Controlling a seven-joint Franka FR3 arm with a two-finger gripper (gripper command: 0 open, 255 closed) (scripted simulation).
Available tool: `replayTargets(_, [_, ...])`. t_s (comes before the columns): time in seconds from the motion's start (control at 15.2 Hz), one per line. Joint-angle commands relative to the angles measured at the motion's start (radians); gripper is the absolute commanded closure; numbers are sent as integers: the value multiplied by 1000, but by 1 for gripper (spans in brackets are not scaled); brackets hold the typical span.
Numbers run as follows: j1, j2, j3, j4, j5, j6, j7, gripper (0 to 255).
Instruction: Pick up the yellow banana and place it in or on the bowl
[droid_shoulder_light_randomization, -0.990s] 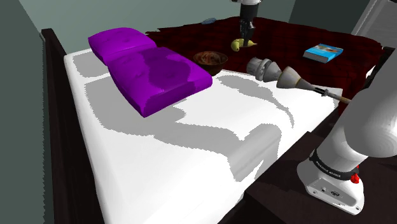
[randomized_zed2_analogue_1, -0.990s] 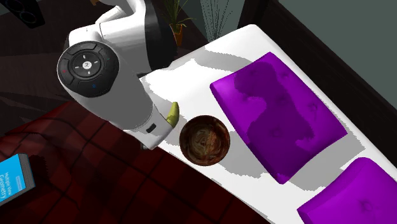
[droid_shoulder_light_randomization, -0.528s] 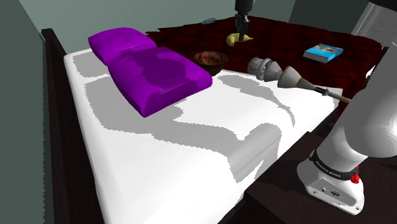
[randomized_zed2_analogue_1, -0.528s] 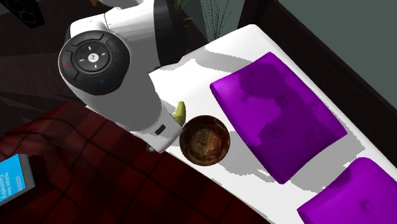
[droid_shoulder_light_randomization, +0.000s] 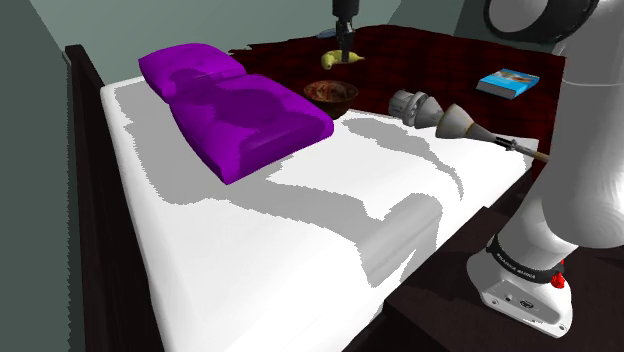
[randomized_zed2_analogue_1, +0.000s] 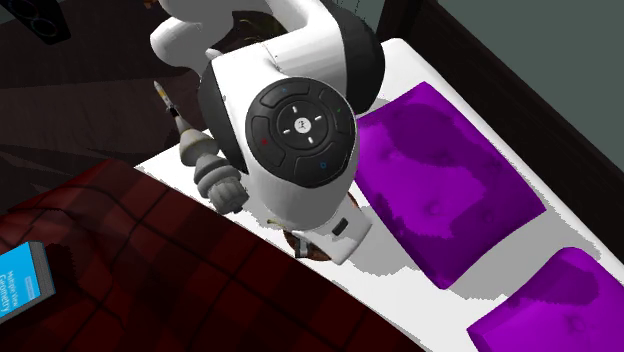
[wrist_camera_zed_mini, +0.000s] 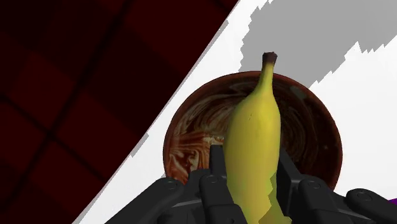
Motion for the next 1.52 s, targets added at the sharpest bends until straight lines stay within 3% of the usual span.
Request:
replayTargets(0.0, [-10, 96, 10, 143, 26, -50, 14, 255])
replayTargets(0.92, [15, 59, 13, -105, 15, 161, 19, 255])
replayTargets(1.39, [15, 59, 13, -105, 15, 161, 19, 255])
replayTargets(1.45, [15, 59, 13, -105, 15, 161, 19, 0])
